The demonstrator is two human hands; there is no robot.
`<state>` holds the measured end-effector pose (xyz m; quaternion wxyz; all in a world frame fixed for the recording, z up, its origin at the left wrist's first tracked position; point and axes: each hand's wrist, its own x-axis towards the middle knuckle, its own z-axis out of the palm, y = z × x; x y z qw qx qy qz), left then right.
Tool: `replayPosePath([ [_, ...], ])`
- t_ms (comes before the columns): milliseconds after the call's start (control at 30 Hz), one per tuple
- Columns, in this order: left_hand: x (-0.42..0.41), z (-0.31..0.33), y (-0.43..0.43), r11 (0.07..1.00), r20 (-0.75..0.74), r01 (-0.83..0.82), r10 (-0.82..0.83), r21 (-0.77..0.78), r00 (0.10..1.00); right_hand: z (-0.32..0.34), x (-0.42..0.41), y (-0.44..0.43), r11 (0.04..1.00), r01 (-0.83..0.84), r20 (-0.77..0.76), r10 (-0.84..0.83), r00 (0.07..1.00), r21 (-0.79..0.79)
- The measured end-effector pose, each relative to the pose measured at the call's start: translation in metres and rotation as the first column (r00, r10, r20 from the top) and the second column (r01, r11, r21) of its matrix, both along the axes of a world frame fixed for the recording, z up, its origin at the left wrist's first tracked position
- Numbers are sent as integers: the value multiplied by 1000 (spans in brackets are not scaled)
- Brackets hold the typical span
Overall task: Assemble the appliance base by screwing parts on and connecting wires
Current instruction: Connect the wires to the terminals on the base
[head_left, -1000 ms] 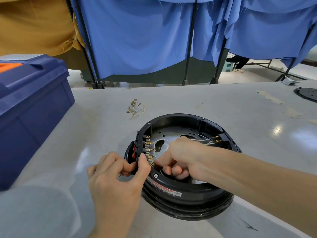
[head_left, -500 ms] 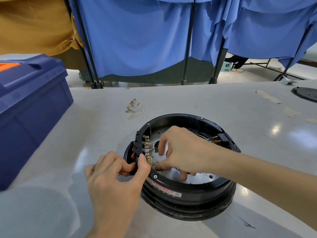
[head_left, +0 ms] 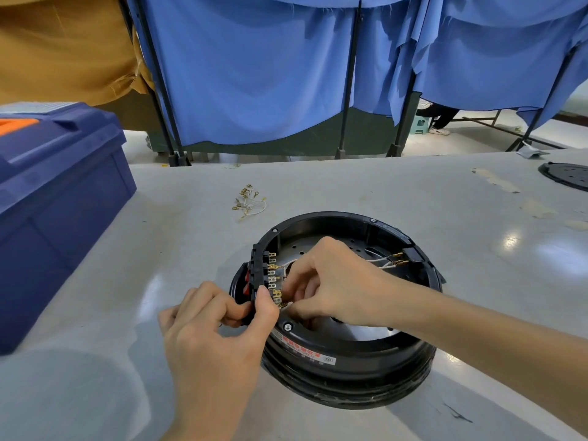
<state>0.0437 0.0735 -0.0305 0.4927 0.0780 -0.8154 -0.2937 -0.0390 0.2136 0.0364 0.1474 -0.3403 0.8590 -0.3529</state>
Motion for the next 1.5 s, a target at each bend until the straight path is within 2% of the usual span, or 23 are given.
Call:
replayPosePath([
  [433, -1, -3, 1, 999, -3, 14, -14, 49, 1000, -4, 8, -10, 997, 76, -113, -72, 991, 26],
  [533, -1, -4, 0, 999, -5, 16, -16, 41, 1000, -2, 9, -8, 995, 102, -43, -102, 994, 14],
  [667, -1, -2, -1, 999, 2, 18, -18, 38, 1000, 4, 10, 1, 977, 196, 295, -164, 941, -82],
  [700, 0, -1, 0, 999, 1, 19, -19, 32, 1000, 5, 11, 3, 970, 225, 338, -183, 923, -89],
  [800, 1, 0, 1, 1000, 9, -3, 3, 12, 1000, 4, 15, 0, 963, 271, 334, -254, 908, -6],
  [867, 1, 0, 1, 1000, 15, -8, 8, 12, 1000, 3, 17, -5, 957, 287, 392, -283, 875, 50],
  [933, 1, -1, 1, 1000, 13, -3, 3, 5, 1000, 3, 17, -9, 948, 314, 476, -304, 825, 60],
  [1067, 0, 0, 0, 1000, -14, 8, -9, -8, 1000, 6, 15, -13, 931, 355, 536, -339, 773, 77],
  [1500, -2, -1, 4, 999, -45, 30, -31, -26, 998, 4, 15, -29, 855, 500, 562, -483, 671, 138],
])
